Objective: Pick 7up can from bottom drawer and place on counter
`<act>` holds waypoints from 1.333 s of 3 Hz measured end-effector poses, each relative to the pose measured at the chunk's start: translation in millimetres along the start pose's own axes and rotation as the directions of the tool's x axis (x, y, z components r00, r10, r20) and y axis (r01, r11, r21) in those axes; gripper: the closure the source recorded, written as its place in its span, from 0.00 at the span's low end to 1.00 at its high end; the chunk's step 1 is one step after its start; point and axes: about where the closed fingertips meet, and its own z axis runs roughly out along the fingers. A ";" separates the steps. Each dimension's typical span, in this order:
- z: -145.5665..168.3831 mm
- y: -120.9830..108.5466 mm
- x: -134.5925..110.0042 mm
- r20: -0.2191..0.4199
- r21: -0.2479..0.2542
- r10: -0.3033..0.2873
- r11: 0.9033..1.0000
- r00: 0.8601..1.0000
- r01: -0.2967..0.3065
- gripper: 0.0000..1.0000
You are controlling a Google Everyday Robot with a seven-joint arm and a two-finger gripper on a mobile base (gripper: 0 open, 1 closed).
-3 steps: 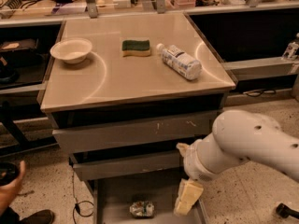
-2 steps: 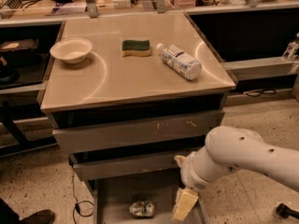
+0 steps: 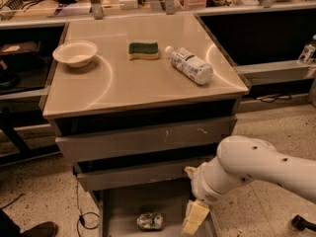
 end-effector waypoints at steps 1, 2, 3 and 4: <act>41.8 -2.2 8.7 0.040 -0.027 -0.006 1.000 0.999 0.007 0.00; 107.1 -26.6 23.9 0.100 -0.033 -0.018 0.999 0.995 0.021 0.00; 166.4 -44.2 39.6 0.150 -0.085 0.021 0.996 0.988 -0.008 0.00; 208.6 -26.7 51.3 0.173 -0.162 0.076 0.986 0.982 -0.048 0.00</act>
Offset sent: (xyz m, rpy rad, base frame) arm 0.0262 0.0443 -0.2501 0.2408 0.1349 0.0272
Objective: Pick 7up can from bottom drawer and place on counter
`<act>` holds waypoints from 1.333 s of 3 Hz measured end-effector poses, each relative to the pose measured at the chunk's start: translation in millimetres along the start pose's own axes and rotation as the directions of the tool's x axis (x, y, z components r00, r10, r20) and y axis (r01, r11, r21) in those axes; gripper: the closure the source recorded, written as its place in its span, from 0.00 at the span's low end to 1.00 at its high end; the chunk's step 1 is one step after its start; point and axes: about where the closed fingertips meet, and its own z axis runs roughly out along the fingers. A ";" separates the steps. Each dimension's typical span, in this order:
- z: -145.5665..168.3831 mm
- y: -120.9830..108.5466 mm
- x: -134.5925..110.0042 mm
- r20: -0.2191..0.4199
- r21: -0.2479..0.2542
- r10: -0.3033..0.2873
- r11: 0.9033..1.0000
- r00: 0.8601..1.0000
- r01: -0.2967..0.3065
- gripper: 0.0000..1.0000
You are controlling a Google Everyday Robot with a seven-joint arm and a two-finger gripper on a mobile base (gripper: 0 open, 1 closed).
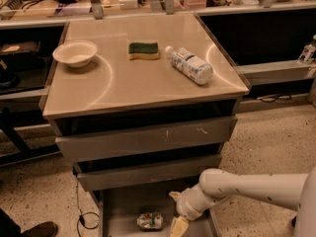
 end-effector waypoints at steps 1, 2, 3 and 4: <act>1.0 0.8 0.4 0.000 -0.002 0.000 1.000 1.000 0.000 0.00; 32.0 -13.7 8.7 0.037 -0.007 -0.009 1.000 0.999 0.009 0.00; 75.9 -49.8 23.7 0.110 0.021 -0.018 1.000 0.994 0.016 0.00; 107.9 -73.1 34.3 0.150 0.030 -0.019 0.999 0.988 0.015 0.00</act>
Offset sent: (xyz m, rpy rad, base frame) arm 0.0349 0.0408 -0.1268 0.1492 -0.0289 0.0013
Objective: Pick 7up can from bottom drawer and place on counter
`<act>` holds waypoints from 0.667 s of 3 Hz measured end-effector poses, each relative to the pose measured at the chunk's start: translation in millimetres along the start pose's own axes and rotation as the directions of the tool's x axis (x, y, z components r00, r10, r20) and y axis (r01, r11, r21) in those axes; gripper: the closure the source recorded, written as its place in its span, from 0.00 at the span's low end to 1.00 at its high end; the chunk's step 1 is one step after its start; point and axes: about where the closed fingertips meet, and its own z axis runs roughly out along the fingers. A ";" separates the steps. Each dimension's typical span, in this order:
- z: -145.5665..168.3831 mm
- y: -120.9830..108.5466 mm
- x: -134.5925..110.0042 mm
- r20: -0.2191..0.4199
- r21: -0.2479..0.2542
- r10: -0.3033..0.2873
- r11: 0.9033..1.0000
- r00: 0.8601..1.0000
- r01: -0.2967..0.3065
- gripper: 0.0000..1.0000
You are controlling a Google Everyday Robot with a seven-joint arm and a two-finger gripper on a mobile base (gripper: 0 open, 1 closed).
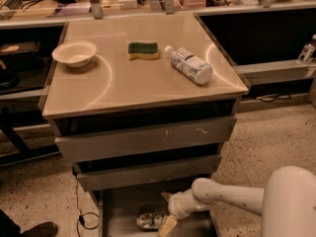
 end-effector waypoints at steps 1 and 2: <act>3.8 -4.1 2.9 0.006 0.005 0.007 1.000 1.000 -0.007 0.00; 11.6 -3.2 4.2 0.017 -0.004 0.010 1.000 1.000 -0.010 0.00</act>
Offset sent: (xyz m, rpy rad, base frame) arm 0.0027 0.0076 -0.0176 0.0308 0.0118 -0.0115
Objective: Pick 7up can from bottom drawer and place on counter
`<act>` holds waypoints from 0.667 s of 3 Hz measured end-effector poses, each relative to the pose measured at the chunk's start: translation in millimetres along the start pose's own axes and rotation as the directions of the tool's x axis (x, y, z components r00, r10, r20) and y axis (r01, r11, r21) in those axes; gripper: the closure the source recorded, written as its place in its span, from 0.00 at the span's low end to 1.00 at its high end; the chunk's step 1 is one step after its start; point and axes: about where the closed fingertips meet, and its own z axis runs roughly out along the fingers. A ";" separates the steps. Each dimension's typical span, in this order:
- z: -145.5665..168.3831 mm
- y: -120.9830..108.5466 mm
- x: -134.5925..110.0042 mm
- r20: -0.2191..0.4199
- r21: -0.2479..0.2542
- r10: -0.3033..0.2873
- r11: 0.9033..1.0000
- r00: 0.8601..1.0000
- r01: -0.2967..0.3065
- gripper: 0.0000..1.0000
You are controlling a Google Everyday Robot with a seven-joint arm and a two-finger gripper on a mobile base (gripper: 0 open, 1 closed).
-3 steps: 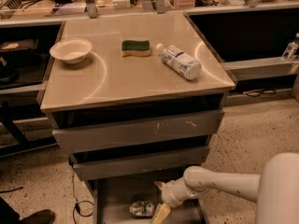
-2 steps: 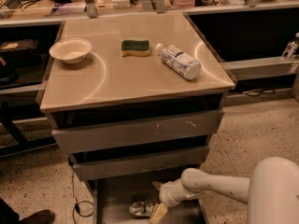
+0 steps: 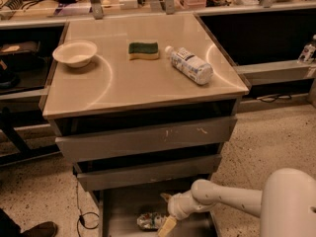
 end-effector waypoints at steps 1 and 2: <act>22.2 -8.4 1.5 0.047 0.014 -0.022 1.000 0.999 0.021 0.00; 39.4 -17.2 3.8 0.085 0.027 -0.040 0.999 0.996 0.037 0.00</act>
Offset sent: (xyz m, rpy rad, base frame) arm 0.0263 0.0317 -0.0493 0.1157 -0.0938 -0.0217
